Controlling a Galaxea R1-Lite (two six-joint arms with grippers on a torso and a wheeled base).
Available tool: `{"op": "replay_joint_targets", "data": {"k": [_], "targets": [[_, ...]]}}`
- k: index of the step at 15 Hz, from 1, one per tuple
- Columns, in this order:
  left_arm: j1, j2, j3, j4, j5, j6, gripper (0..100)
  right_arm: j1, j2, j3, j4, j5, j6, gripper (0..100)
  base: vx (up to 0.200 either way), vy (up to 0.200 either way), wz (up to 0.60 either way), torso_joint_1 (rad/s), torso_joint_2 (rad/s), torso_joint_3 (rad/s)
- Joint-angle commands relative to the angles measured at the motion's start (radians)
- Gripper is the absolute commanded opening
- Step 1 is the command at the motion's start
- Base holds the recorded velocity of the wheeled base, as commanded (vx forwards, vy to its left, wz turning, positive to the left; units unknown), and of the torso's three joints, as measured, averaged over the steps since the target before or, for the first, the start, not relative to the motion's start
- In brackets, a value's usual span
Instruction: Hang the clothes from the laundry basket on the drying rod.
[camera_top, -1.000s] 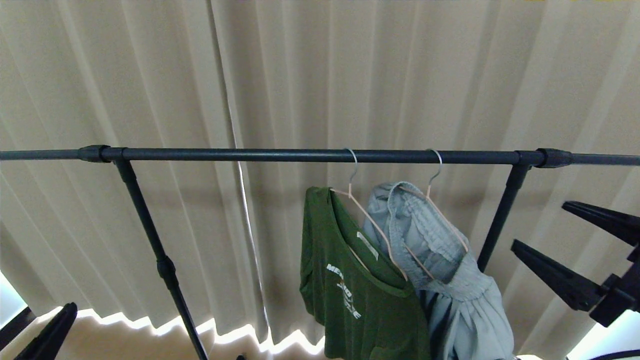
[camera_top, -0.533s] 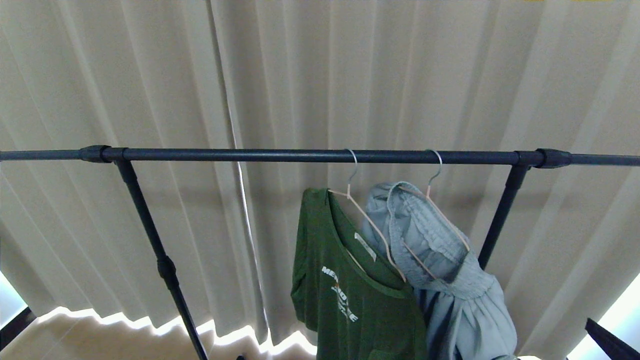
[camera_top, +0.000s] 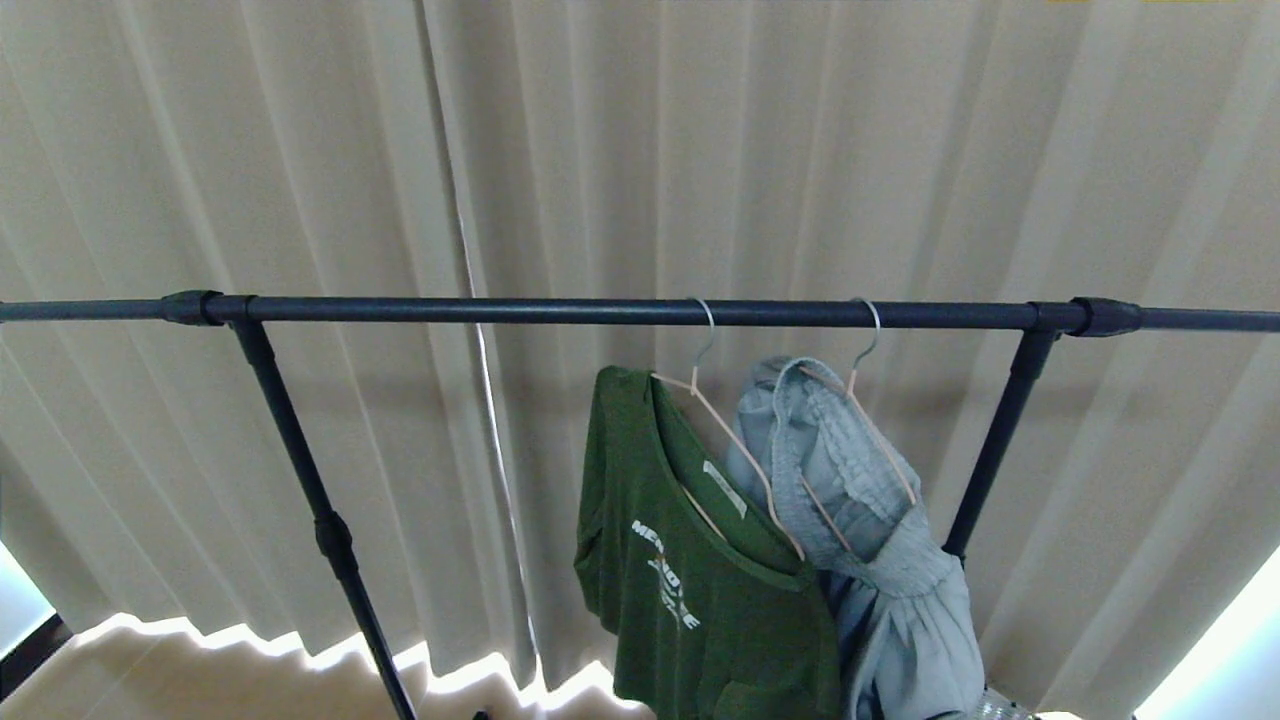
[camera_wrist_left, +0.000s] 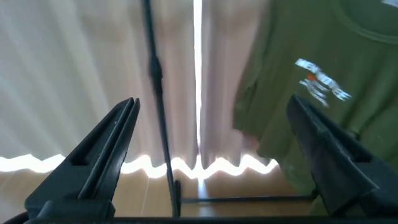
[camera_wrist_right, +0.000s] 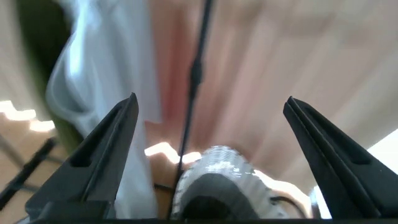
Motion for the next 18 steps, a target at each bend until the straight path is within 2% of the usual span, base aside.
{"op": "replay_joint_targets", "data": {"k": [1,2,5,9,18], "targets": [[0.0,-0.045,0.0,0.001,-0.01,0.009,100,0.022,-0.132,0.023,0.018,-0.001,0.006,100,0.0,0.0,0.0,0.0,0.0,0.0],[0.003,-0.057,0.0,0.002,-0.008,0.012,100,0.016,-0.157,0.023,0.018,-0.013,0.018,100,0.0,0.0,0.0,0.0,0.0,0.0],[0.004,-0.057,0.0,0.002,0.01,-0.008,100,0.016,-0.157,0.023,0.018,-0.135,0.053,100,0.0,0.0,0.0,0.0,0.0,0.0],[0.004,-0.057,0.0,0.001,0.021,-0.02,100,0.016,-0.157,0.023,0.01,-0.142,0.142,100,0.0,0.0,0.0,0.0,0.0,0.0],[0.004,-0.059,0.0,0.001,0.021,-0.019,100,0.016,-0.157,0.025,0.003,-0.199,0.161,100,0.0,0.0,0.0,0.0,0.0,0.0]]}}
